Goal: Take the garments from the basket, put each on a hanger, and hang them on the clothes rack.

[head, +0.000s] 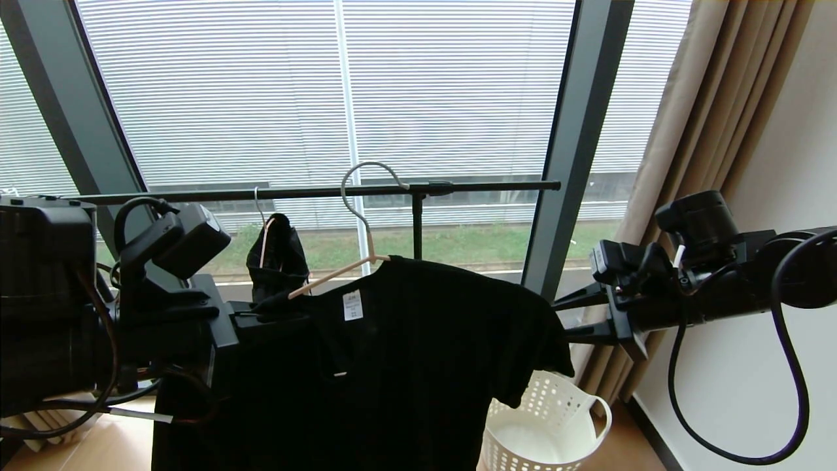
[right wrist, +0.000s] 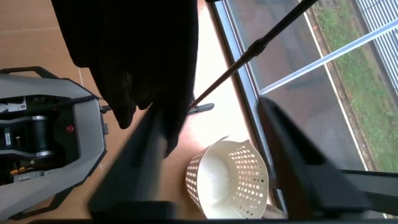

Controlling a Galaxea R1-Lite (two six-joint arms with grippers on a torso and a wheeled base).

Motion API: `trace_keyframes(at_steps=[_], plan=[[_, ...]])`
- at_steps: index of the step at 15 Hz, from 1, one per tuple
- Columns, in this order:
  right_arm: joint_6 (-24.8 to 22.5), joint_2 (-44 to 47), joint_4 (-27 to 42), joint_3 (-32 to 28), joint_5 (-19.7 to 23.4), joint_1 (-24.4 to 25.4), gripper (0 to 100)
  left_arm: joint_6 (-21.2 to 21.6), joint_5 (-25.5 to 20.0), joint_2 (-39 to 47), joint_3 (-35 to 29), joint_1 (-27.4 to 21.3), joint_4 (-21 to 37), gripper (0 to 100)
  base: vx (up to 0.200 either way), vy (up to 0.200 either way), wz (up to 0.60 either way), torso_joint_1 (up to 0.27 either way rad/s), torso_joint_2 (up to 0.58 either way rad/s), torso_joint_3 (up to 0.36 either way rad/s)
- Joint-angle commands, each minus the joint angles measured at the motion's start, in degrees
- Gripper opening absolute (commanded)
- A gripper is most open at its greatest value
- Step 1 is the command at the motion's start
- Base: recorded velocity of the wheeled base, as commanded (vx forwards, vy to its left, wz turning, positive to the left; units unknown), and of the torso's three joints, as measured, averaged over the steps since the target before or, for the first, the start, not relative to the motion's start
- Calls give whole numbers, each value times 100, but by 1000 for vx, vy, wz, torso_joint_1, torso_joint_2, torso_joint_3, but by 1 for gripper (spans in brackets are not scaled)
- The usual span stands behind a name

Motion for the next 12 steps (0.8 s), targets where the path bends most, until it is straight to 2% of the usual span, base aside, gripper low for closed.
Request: trace_keyframes(at_steps=[1, 6, 12], plan=[[-3, 26, -5, -31, 5, -22, 0, 1, 2, -10, 42, -3, -1, 0, 0, 0, 0, 0, 0, 0], [-3, 158, -233, -75, -118, -197, 0, 10, 2, -71, 182, 94, -9, 0, 0, 0, 0, 0, 0, 0], [-3, 317, -453, -92, -162, -320, 0, 10, -16, -326, 349, 428, -9, 0, 0, 0, 0, 0, 0, 0]])
